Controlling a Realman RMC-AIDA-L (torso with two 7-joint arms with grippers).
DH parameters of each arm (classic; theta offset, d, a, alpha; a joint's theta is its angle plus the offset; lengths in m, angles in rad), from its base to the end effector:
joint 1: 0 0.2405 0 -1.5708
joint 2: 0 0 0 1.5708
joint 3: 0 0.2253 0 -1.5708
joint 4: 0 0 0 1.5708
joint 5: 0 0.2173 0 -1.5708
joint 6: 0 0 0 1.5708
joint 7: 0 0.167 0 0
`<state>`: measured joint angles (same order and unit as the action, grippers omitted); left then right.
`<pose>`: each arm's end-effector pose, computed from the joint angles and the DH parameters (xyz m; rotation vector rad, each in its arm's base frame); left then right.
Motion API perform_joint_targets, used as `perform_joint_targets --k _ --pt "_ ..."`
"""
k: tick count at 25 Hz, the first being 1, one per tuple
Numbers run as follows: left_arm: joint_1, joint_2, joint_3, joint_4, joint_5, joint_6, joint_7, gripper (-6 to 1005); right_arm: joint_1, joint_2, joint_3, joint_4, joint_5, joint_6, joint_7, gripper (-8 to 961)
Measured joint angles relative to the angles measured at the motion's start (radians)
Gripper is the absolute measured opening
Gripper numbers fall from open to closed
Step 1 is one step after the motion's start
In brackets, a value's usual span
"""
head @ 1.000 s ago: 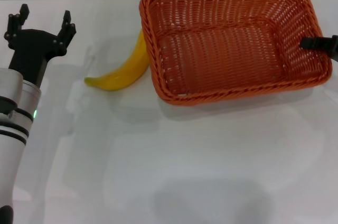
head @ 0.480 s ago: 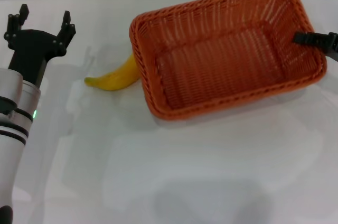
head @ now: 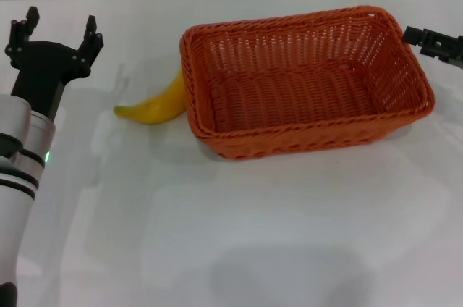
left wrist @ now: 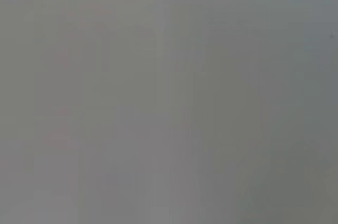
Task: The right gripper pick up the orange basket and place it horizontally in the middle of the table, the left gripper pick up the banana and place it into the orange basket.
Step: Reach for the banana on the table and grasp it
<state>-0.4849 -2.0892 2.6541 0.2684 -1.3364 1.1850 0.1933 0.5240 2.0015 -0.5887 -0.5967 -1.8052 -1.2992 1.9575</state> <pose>-0.2763 0.3536 -0.0226 -1.5758 -0.3882 -0.5885 0.2705 0.3812 0.0561 -2.0657 1.4105 0.9856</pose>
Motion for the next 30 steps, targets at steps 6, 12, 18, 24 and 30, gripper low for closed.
perform_joint_targets --k 6,12,18,24,30 --pt "0.000 0.000 -0.003 0.000 0.000 0.005 0.000 852 -0.003 -0.002 0.004 -0.010 0.023 0.016 -0.149 742" --pt "0.000 0.001 -0.008 0.007 -0.008 0.049 -0.007 852 -0.018 -0.004 0.023 -0.030 0.187 -0.017 -0.517 867" --pt "0.005 0.003 -0.009 0.043 -0.010 0.171 -0.021 851 -0.081 0.008 0.016 -0.016 0.445 -0.264 -0.992 866" --pt "0.020 0.008 -0.010 0.063 -0.003 0.376 -0.296 850 -0.121 0.007 0.024 0.107 0.598 -0.377 -1.110 864" --pt "-0.030 0.028 -0.008 -0.058 0.003 0.520 -0.924 849 -0.147 0.003 0.027 0.177 0.609 -0.369 -1.115 864"
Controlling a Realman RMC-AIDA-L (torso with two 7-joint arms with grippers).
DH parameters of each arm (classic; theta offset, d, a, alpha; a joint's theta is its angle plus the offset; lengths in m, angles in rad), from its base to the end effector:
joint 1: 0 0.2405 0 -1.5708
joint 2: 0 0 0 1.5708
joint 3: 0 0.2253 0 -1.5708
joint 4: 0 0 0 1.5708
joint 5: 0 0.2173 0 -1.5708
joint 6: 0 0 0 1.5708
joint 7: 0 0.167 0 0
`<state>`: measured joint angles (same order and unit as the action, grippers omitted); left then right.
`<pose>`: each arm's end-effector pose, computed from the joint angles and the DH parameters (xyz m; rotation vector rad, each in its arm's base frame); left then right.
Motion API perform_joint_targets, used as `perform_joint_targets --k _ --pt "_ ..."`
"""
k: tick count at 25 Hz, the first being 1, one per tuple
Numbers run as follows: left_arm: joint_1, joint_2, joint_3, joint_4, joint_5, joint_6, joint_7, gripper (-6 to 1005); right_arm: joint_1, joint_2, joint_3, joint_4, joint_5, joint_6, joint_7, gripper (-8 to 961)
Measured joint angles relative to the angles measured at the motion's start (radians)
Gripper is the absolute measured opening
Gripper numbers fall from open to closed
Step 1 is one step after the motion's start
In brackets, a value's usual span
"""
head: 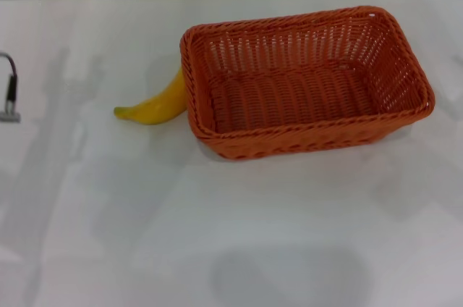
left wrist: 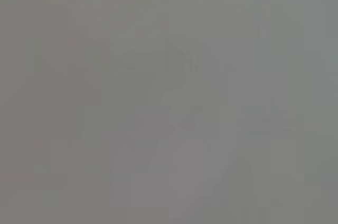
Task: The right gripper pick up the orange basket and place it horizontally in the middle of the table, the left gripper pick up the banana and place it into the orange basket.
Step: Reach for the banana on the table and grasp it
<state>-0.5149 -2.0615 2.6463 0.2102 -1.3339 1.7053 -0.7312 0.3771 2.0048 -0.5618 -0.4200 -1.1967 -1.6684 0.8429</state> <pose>-0.2279 0.3345 0.0547 -1.2916 -0.5896 -1.6571 0.2621 0.3234 0.1097 -1.8386 0.2057 1.1897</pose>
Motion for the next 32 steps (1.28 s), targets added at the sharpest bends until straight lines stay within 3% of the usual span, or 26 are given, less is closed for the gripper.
perform_joint_targets --k 5,8,10,13,18,23,32 --pt "-0.092 0.004 0.010 -0.229 0.089 0.038 -0.583 849 -0.017 -0.002 0.005 0.011 0.009 0.029 -0.005 864" --pt "-0.142 0.024 0.033 -0.324 0.201 0.045 -0.819 849 -0.021 -0.001 0.005 0.012 0.009 0.058 -0.010 864" --pt "-0.174 0.049 0.106 -0.371 0.253 0.047 -0.937 848 -0.022 -0.001 0.005 0.013 0.009 0.071 -0.014 864" --pt "-0.216 0.077 0.196 -0.421 0.323 0.053 -1.028 848 -0.022 -0.001 0.005 0.014 0.009 0.089 -0.033 864" --pt "-0.290 0.111 0.198 -0.502 0.527 0.072 -1.115 847 -0.021 0.000 0.002 0.017 0.004 0.119 -0.052 864" --pt "-0.348 0.119 0.198 -0.591 0.655 0.071 -1.153 847 -0.020 0.001 -0.002 0.034 0.003 0.136 -0.089 863" --pt "-0.516 0.126 0.200 -0.823 0.989 0.029 -1.231 846 -0.020 0.002 0.004 0.075 0.009 0.204 -0.155 863"
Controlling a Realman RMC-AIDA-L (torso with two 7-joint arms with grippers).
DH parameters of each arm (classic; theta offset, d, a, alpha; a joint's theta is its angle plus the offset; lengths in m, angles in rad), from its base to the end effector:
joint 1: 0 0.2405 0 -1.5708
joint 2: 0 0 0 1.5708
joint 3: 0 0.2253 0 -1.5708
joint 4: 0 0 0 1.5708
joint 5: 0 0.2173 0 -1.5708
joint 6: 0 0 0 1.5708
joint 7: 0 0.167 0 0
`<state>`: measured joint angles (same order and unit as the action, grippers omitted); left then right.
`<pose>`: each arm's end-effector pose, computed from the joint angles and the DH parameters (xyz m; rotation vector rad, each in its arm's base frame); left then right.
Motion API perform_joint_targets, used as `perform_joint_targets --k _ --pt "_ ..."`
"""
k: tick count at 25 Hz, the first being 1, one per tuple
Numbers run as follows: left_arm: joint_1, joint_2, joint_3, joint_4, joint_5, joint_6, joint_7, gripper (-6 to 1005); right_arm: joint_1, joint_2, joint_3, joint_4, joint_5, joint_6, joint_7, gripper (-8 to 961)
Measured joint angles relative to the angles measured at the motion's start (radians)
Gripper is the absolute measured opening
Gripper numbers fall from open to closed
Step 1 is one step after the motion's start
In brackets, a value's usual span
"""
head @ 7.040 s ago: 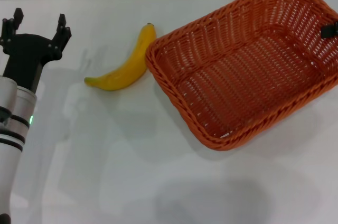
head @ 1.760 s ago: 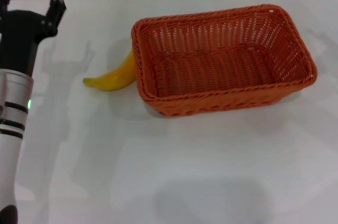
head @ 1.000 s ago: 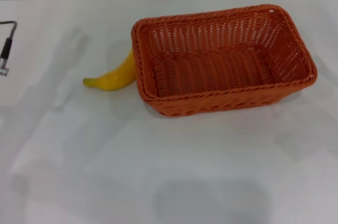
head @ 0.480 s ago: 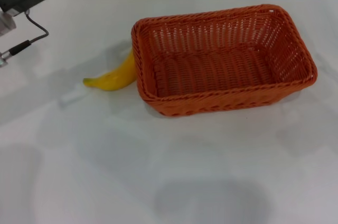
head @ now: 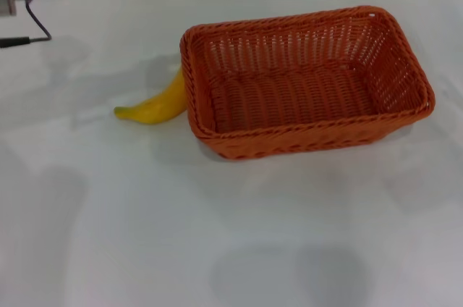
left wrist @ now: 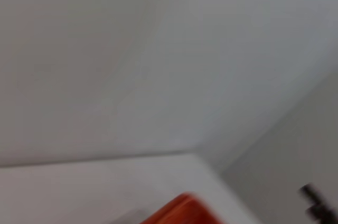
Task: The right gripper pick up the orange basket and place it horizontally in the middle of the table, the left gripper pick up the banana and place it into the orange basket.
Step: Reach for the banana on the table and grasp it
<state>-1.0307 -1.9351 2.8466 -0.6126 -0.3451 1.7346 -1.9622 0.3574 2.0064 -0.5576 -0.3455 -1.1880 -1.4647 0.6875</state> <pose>-0.1756 0.4065 0.0725 -2.5195 -1.3419 -0.8820 0.3041 0.3310 0.0932 -1.7683 0.3234 0.9257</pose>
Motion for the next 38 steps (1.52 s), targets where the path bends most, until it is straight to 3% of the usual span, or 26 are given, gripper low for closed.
perform_joint_targets --k 6,10,11,13,17,18,30,38 --pt "-0.130 -0.002 0.001 -0.115 0.282 -0.105 -0.032 845 0.000 0.001 0.001 0.026 0.017 0.053 -0.058 863" --pt "-0.215 -0.017 0.001 -0.161 0.500 -0.210 -0.065 844 -0.002 0.001 0.001 0.033 0.035 0.073 -0.074 863" --pt "-0.252 -0.038 0.001 -0.190 0.597 -0.248 -0.075 844 -0.003 0.001 0.002 0.033 0.039 0.076 -0.077 863" --pt "-0.266 -0.050 0.002 -0.206 0.633 -0.265 -0.077 844 -0.004 0.001 0.005 0.033 0.042 0.079 -0.078 863" --pt "-0.310 -0.129 0.002 -0.288 0.721 -0.353 -0.064 843 -0.004 0.001 0.025 0.035 0.042 0.085 -0.079 864" --pt "-0.314 -0.140 0.002 -0.292 0.732 -0.367 -0.059 843 -0.004 0.001 0.028 0.036 0.042 0.087 -0.080 864" --pt "-0.267 -0.144 0.001 -0.105 0.703 -0.366 -0.013 842 0.007 0.001 0.030 0.039 0.054 0.103 -0.081 864" --pt "-0.243 -0.138 0.000 -0.126 0.721 -0.363 -0.006 841 0.012 0.001 0.030 0.039 0.065 0.107 -0.092 864"
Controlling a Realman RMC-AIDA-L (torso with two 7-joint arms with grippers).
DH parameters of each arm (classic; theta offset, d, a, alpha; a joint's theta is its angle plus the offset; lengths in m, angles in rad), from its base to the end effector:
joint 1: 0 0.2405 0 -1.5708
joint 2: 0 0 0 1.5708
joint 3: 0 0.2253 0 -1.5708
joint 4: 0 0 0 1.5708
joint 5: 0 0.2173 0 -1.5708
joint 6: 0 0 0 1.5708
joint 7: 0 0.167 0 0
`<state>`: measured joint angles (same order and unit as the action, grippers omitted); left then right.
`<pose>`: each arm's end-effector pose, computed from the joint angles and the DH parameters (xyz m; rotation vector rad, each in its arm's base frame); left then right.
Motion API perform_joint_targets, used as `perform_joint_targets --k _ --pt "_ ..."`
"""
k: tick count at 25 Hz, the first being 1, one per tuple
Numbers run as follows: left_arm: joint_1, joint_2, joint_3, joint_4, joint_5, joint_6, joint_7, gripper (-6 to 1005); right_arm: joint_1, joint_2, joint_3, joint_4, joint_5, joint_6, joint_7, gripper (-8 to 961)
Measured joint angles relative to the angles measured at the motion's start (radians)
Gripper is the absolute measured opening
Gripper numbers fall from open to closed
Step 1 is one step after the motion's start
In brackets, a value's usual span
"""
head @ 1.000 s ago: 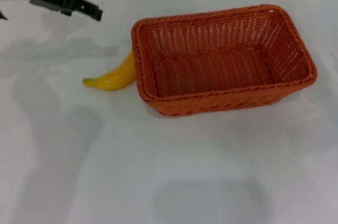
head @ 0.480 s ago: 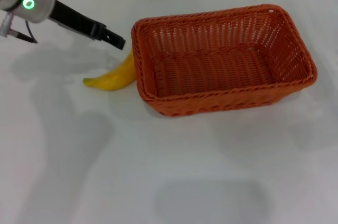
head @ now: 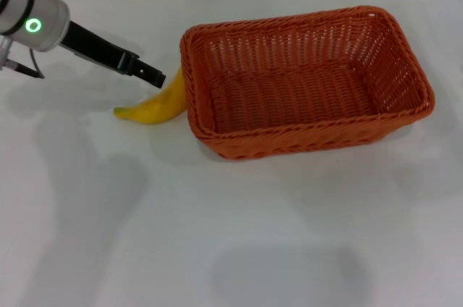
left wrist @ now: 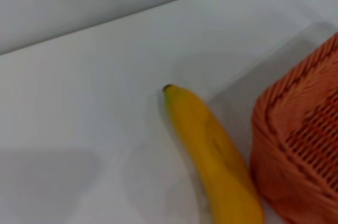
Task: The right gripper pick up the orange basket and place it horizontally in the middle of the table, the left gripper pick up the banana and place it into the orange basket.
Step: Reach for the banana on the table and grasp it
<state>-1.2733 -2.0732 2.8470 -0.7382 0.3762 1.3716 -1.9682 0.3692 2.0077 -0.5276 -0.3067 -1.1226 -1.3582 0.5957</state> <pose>-0.2074 0.4247 0.0250 -2.4632 -1.1848 0.1864 0.3236 0.3391 0.0977 -1.6623 0.3662 0.8134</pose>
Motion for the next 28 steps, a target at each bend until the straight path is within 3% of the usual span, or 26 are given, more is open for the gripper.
perform_joint_targets --k 18,28 --pt "0.016 -0.004 0.000 -0.010 0.051 -0.002 0.039 839 0.019 0.002 -0.009 0.006 0.001 0.000 -0.001 863" --pt "0.038 -0.002 0.000 0.060 0.048 -0.085 0.046 838 0.014 0.002 -0.013 0.008 0.001 -0.014 0.003 863"
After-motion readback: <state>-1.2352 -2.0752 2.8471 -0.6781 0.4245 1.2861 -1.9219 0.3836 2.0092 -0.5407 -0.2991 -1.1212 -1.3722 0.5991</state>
